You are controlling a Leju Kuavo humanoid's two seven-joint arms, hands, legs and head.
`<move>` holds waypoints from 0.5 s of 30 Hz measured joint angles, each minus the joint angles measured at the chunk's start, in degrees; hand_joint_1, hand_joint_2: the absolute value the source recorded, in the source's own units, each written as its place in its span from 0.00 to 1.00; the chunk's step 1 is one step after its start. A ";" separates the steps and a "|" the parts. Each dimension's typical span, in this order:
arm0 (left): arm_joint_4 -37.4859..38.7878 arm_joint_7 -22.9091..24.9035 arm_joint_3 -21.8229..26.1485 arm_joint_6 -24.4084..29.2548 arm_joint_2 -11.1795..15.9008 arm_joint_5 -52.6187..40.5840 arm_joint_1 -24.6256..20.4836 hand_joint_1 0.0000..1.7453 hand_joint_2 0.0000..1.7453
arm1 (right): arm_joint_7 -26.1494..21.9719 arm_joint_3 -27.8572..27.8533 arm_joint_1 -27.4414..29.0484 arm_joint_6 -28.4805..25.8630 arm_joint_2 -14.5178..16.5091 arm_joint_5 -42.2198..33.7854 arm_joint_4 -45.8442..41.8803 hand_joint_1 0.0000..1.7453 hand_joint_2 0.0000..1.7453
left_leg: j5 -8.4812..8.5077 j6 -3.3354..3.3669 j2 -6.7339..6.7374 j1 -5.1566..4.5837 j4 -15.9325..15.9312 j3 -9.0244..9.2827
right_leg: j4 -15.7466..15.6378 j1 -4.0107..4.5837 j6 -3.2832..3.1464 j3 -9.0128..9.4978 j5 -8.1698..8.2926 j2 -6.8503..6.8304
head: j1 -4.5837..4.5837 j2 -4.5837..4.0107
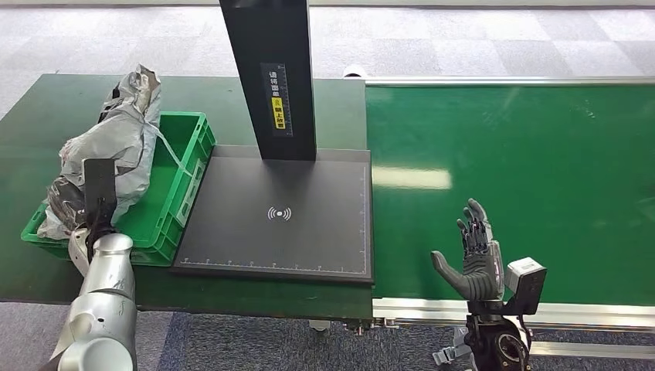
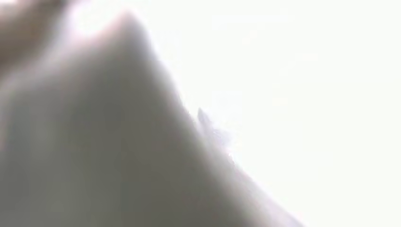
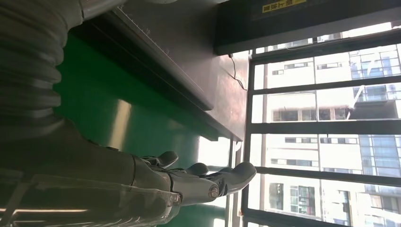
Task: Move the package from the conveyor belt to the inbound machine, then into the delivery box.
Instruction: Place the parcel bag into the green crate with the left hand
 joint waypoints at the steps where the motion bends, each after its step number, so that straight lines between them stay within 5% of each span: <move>1: 0.23 0.00 -0.99 -0.30 0.11 1.56 0.10 0.61 1.00 | 0.06 0.00 0.00 0.08 0.00 0.05 0.00 0.00 1.00 | 0.00 0.00 -0.01 0.00 0.00 0.00 | 0.00 0.00 0.00 0.00 0.00 0.00 | -0.01 0.00; 3: 0.52 -0.20 -2.90 -0.52 0.39 4.09 0.45 0.20 1.00 | 0.15 0.00 -0.01 0.15 0.01 0.15 0.00 0.00 1.00 | 0.00 0.00 -0.02 0.00 0.00 -0.01 | 0.00 0.00 0.00 -0.01 0.00 -0.01 | -0.01 0.01; 5: 0.61 -0.55 -4.87 -0.39 0.66 5.83 0.93 0.00 1.00 | 0.18 0.00 -0.02 0.17 0.01 0.22 0.01 0.00 1.00 | 0.00 0.00 -0.04 0.00 0.00 -0.02 | 0.00 0.00 0.00 -0.01 0.00 -0.01 | -0.01 0.01; 10: 0.48 -3.38 -9.15 3.46 0.85 10.33 1.82 0.00 1.00 | 0.13 0.00 -0.03 0.17 0.00 0.25 0.03 0.00 1.00 | 0.00 0.00 -0.05 0.00 0.00 -0.03 | 0.00 0.00 0.00 -0.01 0.00 -0.02 | -0.01 0.01; 15: -4.05 -14.01 -8.71 5.79 -0.45 15.76 2.93 0.00 1.00 | -0.46 0.01 -0.15 0.17 0.00 0.14 0.31 0.00 1.00 | 0.00 0.00 -0.04 0.00 0.00 -0.03 | 0.00 0.00 0.00 -0.01 0.00 -0.02 | 0.00 0.00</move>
